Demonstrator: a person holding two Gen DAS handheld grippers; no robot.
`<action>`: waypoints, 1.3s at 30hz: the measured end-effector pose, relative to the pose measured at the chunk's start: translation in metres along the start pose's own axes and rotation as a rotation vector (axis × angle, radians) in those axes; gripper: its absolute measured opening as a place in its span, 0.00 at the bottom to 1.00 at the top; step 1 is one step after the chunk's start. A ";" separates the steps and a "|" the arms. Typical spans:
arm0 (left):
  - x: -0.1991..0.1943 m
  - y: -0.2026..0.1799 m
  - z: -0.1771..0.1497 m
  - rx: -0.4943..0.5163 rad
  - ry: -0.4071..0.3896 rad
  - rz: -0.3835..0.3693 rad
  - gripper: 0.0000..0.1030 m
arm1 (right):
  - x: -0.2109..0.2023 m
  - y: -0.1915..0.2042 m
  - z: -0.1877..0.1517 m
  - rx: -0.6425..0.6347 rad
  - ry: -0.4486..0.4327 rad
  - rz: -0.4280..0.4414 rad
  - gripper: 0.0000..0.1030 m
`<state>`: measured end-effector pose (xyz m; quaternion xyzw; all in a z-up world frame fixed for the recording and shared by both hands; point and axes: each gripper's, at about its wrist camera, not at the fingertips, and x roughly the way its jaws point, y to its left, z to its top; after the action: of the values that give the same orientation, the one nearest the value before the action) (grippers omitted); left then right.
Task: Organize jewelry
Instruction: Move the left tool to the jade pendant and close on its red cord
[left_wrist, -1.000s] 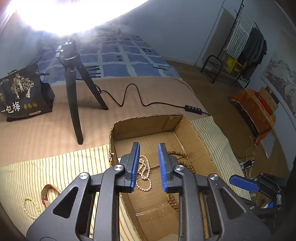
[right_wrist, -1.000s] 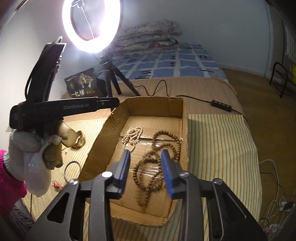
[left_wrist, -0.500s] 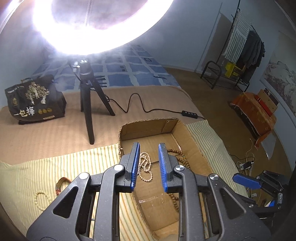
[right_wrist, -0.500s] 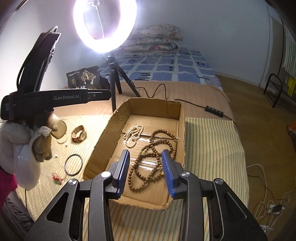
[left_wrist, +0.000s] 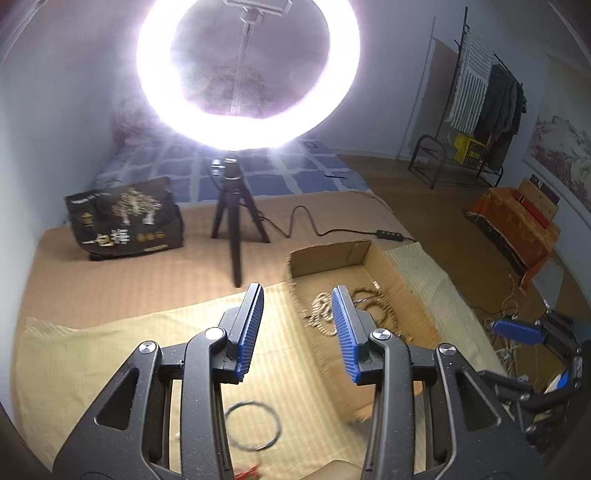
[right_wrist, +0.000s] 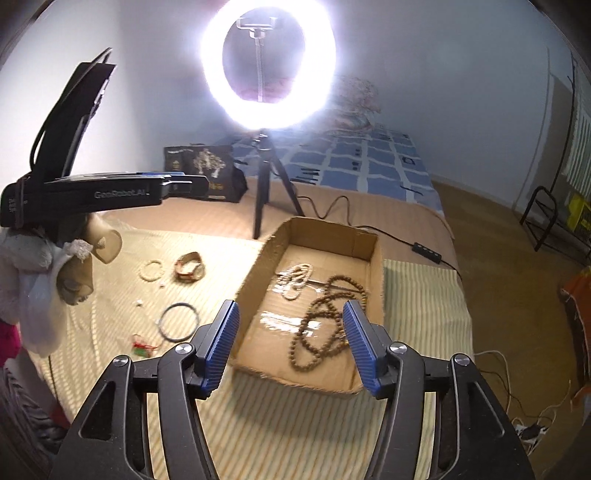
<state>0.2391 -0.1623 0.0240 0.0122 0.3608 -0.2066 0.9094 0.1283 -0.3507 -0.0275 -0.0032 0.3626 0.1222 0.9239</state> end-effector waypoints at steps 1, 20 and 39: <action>-0.007 0.005 -0.003 0.004 -0.003 0.006 0.38 | -0.002 0.004 -0.001 -0.001 0.000 0.008 0.57; -0.030 0.082 -0.120 -0.024 0.167 -0.042 0.38 | 0.030 0.074 -0.026 0.027 0.091 0.198 0.58; 0.026 0.047 -0.192 0.202 0.343 -0.173 0.36 | 0.083 0.093 -0.059 0.100 0.182 0.200 0.58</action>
<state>0.1491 -0.0960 -0.1414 0.1072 0.4874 -0.3137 0.8078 0.1263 -0.2471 -0.1184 0.0677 0.4489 0.1949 0.8695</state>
